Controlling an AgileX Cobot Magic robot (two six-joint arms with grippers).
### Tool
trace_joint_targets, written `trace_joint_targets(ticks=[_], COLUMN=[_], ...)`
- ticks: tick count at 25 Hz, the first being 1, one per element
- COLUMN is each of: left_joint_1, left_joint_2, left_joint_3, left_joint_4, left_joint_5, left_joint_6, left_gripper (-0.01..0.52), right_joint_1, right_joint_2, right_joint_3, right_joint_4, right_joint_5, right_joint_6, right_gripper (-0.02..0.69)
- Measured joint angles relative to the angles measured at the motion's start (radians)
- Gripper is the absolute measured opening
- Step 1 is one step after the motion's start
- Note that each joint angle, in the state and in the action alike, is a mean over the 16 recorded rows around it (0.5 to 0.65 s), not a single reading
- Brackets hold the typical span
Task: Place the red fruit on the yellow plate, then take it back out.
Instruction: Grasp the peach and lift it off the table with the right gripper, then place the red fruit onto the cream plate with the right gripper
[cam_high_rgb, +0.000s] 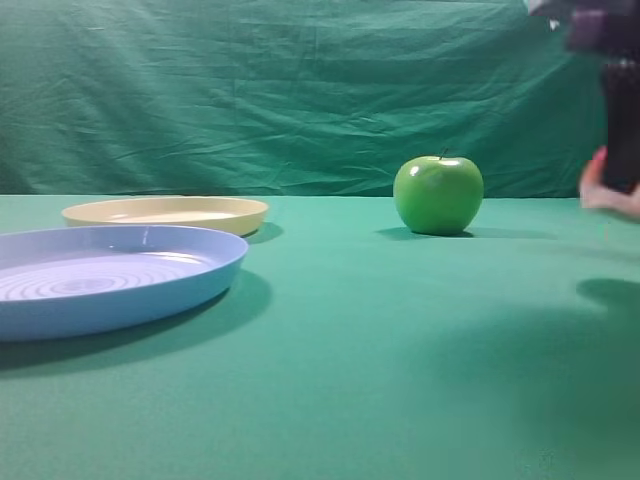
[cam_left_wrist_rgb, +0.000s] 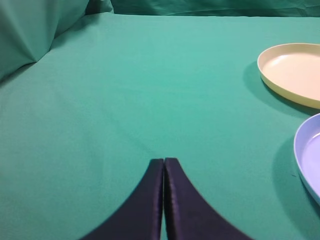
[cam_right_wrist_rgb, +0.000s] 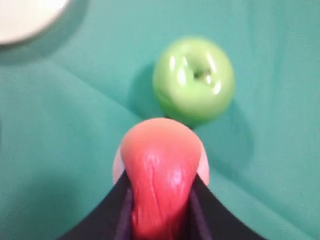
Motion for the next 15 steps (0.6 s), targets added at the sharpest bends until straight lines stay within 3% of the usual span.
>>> trace_joint_targets(ticks=[15], left_joint_1=[0.0], left_joint_2=[0.0], left_joint_3=[0.0], left_joint_4=[0.0], left_joint_5=[0.0], left_joint_6=[0.0], left_gripper=[0.0], right_joint_1=[0.246], right_joint_2=[0.456], right_joint_3=[-0.626], right_joint_4=[0.018], right_joint_5=[0.045], right_joint_6=[-0.066], right_gripper=[0.17])
